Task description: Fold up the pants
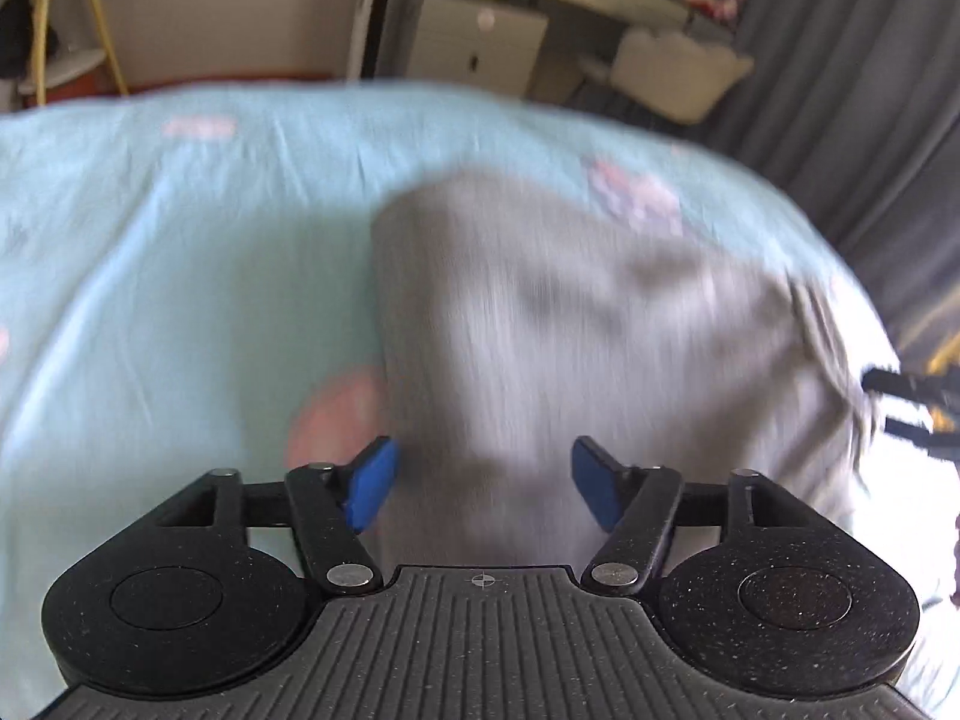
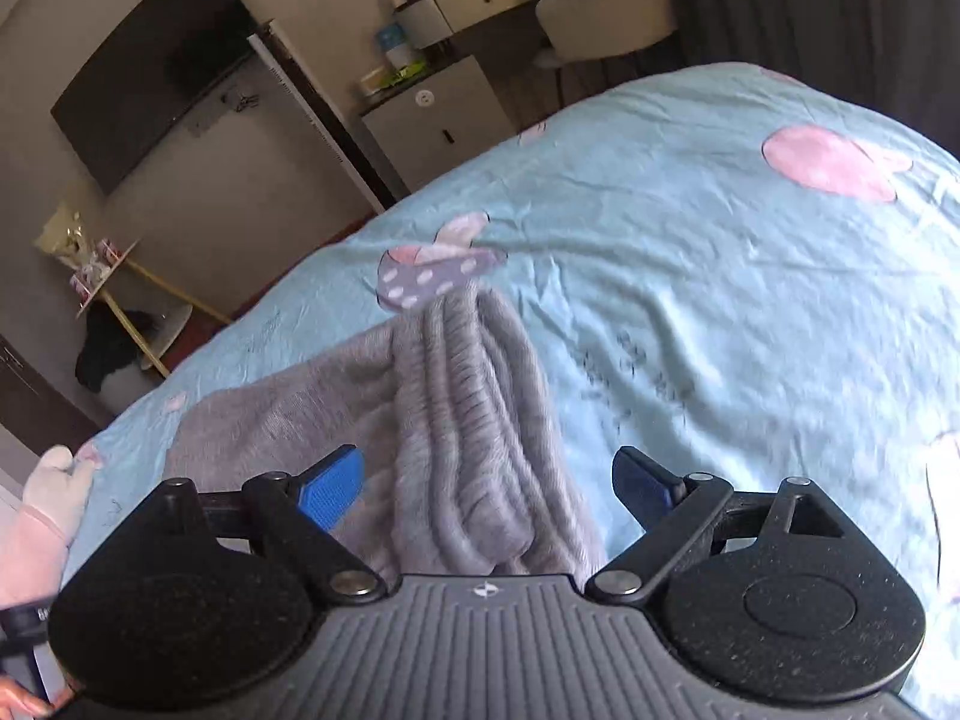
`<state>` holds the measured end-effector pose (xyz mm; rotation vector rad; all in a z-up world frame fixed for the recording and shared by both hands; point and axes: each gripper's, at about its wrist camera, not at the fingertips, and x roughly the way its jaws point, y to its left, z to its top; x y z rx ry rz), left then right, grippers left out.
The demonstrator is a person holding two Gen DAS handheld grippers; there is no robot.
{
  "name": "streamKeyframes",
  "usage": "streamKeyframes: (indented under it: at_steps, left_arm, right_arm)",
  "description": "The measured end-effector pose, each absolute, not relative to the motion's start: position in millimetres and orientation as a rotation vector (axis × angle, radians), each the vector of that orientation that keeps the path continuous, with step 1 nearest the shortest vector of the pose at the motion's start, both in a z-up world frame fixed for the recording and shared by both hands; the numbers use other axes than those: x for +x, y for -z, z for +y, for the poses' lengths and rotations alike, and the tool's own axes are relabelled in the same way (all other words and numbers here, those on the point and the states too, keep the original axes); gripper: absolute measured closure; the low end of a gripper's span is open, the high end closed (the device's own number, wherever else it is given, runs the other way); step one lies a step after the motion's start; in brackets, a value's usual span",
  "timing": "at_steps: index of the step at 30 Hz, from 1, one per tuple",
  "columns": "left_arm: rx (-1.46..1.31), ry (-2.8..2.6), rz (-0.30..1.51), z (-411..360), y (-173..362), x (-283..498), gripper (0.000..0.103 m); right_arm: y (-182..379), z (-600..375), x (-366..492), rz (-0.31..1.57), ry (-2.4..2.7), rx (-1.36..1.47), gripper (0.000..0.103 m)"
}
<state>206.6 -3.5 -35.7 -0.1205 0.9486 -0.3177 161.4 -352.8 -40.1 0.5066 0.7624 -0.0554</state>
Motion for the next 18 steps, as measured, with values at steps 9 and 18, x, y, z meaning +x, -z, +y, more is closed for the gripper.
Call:
streamKeyframes:
  at_steps: [9,18]
  left_arm:
    - [-0.018,0.209,0.936,-11.7,61.4,181.2,0.009]
    - [0.021,0.134,0.933,-9.2,39.3,169.6,0.009]
  right_arm:
    - [71.3,-325.3,151.0,0.759,0.073,0.196,0.004]
    - [51.0,-311.3,139.5,0.750,0.110,0.172,0.004]
